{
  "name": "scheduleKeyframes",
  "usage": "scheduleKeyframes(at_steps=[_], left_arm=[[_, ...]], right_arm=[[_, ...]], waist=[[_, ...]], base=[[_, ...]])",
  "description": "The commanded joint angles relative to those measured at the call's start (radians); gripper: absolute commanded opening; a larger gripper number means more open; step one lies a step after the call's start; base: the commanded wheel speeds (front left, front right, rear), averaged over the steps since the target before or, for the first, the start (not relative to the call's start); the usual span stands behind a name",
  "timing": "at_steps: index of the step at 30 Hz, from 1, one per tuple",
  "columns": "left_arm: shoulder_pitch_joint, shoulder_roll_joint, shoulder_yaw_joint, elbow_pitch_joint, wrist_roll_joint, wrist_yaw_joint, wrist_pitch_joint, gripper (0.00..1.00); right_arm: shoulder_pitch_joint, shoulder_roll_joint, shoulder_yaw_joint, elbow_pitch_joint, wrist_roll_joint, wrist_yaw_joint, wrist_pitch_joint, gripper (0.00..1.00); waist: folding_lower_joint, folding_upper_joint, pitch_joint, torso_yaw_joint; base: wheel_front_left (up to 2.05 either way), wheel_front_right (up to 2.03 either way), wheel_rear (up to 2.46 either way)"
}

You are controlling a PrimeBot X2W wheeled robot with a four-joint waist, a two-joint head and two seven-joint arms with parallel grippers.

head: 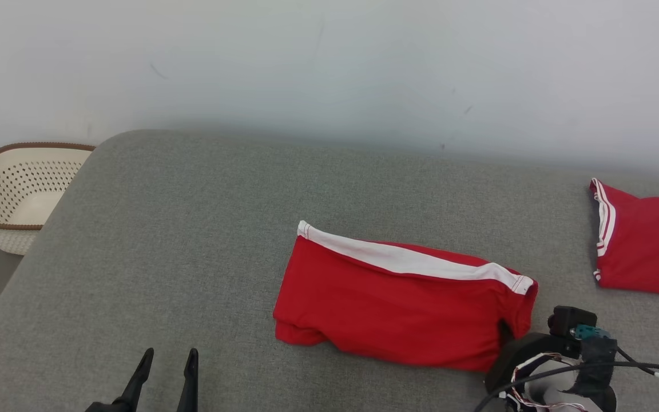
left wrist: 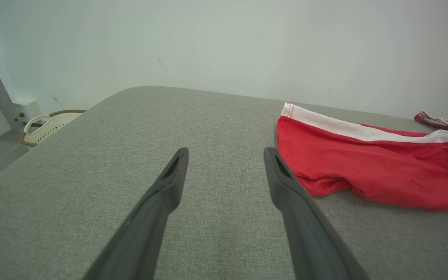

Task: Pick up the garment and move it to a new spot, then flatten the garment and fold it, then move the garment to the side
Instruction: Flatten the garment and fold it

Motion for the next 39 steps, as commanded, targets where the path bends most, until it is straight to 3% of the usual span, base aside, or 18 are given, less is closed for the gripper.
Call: scheduleKeyframes(at_steps=[1, 12, 16, 30, 39], left_arm=[[0.009, 0.007, 0.004, 0.005, -0.004, 0.006, -0.007, 1.0], [0.038, -0.002, 0.012, -0.01, -0.016, 0.018, -0.015, 1.0], [0.044, -0.009, 0.007, -0.01, -0.017, 0.02, -0.016, 1.0], [0.029, -0.021, -0.008, 0.013, -0.025, 0.004, -0.019, 1.0], [0.01, -0.031, -0.031, 0.029, -0.027, -0.007, -0.019, 1.0]], right_arm=[[0.011, -0.031, 0.013, 0.004, 0.021, 0.0, -0.014, 0.0], [0.073, -0.176, 0.104, -0.073, 0.128, 0.0, 0.009, 0.0], [0.072, -0.189, 0.16, -0.152, 0.198, 0.0, 0.054, 0.0], [0.147, -0.171, 0.29, -0.574, 0.571, 0.0, 0.323, 0.0], [0.168, -0.102, 0.315, -0.683, 0.6, 0.0, 0.412, 0.0]], waist=[[0.0, 0.0, -0.007, -0.002], [0.0, 0.0, -0.021, -0.044], [0.0, 0.0, -0.023, -0.059], [0.0, 0.0, -0.023, -0.043], [0.0, 0.0, -0.023, 0.005]], base=[[0.0, 0.0, 0.0], [0.0, 0.0, 0.0], [0.0, 0.0, 0.0], [0.0, 0.0, 0.0], [0.0, 0.0, 0.0]])
